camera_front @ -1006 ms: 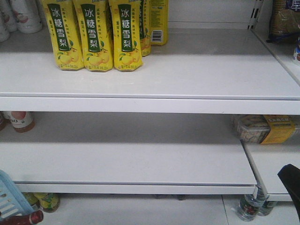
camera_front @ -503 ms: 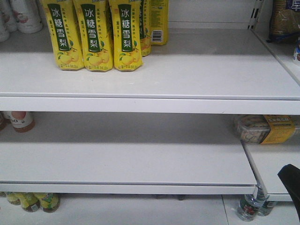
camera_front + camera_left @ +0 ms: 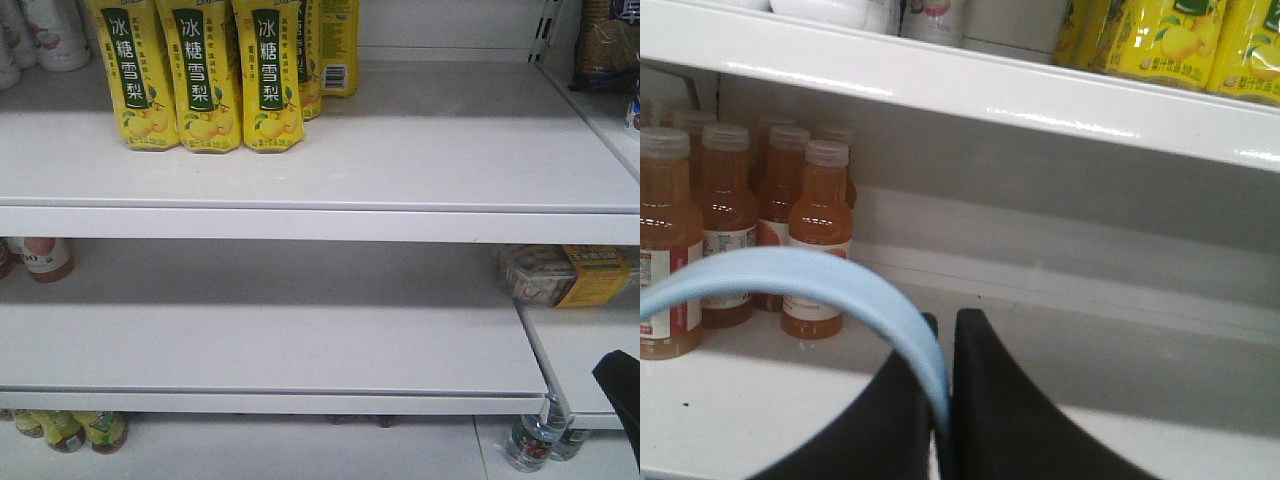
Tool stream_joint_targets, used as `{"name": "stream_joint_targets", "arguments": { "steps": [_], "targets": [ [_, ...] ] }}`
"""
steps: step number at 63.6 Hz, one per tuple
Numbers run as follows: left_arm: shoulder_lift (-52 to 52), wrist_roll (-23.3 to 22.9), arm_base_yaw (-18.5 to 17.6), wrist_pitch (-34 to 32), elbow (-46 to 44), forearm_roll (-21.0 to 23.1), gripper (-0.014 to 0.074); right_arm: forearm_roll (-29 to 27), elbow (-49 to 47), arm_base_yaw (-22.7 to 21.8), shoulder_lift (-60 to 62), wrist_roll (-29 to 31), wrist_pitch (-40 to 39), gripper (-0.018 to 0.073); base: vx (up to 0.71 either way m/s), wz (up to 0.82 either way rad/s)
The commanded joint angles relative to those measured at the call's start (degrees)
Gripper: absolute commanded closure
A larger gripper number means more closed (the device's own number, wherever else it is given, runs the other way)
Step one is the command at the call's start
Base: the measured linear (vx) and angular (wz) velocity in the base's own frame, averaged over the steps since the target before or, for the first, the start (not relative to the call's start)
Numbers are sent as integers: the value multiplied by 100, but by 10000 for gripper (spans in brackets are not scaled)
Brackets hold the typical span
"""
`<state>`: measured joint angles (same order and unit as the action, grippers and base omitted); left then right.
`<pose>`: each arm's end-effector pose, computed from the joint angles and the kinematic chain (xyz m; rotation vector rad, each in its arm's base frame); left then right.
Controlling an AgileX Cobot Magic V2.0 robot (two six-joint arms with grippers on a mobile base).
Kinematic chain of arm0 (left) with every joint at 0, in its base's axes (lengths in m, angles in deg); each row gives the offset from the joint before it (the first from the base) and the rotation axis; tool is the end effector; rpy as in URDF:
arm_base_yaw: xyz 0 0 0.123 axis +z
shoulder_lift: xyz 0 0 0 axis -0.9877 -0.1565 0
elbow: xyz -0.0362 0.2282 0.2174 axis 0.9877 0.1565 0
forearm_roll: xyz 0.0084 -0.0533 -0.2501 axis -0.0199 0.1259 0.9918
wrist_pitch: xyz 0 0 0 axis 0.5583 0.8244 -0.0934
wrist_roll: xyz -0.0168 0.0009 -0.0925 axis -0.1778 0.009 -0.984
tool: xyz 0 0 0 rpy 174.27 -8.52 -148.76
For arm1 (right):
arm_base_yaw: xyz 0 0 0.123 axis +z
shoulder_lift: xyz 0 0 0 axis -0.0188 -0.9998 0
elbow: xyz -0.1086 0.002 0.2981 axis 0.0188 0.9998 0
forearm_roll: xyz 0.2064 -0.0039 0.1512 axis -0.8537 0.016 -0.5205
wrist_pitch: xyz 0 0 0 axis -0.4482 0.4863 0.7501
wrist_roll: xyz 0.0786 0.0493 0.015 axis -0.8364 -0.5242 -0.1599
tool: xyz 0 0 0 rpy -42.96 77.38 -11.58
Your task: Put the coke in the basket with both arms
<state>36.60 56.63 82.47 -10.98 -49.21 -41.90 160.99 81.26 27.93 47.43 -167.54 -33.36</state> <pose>0.0323 0.0003 0.1958 -0.2064 1.5534 -0.1744 0.0536 0.0188 0.2526 -0.1781 1.6077 0.4339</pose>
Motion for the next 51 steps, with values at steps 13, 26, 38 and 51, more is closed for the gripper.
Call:
{"name": "stream_joint_targets", "arguments": {
  "steps": [13,26,38,51],
  "targets": [
    [128,261,-36,-1420,-164,-236,602,267,-157,3,-43,26,93,564,0,0],
    [128,261,-230,-1426,-164,-366,602,267,-157,3,-43,26,93,564,0,0],
    [128,277,-242,-1667,-164,-397,602,267,-157,3,-43,26,93,564,0,0],
    [128,537,-242,-1710,-164,-658,602,267,-157,3,-43,26,93,564,0,0]
  ]
}}
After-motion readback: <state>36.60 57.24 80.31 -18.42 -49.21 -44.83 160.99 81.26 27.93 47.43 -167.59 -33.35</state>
